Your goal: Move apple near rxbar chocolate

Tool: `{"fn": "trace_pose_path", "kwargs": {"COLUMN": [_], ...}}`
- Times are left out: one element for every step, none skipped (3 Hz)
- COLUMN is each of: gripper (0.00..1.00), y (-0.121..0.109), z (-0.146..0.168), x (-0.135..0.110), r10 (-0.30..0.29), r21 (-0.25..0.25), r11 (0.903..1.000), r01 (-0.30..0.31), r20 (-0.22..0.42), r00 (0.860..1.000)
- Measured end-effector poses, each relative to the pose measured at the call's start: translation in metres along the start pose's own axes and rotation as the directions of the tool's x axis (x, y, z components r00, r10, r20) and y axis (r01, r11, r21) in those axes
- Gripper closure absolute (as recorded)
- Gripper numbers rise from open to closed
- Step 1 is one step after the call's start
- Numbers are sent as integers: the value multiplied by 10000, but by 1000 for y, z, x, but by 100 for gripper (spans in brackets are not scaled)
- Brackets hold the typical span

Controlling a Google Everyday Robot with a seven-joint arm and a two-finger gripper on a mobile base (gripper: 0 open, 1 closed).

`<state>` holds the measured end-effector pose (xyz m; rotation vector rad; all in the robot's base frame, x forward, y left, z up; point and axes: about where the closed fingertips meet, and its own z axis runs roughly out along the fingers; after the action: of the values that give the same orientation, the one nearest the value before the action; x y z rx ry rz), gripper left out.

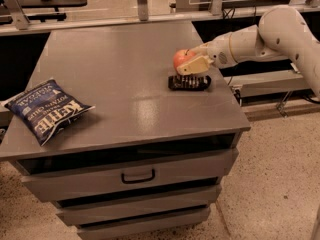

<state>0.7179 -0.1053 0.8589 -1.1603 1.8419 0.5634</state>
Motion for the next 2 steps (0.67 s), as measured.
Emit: {"fn": "trace_pose_path", "kwargs": {"gripper": [35,12], "y": [-1,-1], "z": [-8,-11], "x": [7,8], "r10": [42,40], "r21": [80,58], "r11": [10000,10000], "r01": [-41,-39], "r20": [-138,-180], "r00": [9999,9998]}}
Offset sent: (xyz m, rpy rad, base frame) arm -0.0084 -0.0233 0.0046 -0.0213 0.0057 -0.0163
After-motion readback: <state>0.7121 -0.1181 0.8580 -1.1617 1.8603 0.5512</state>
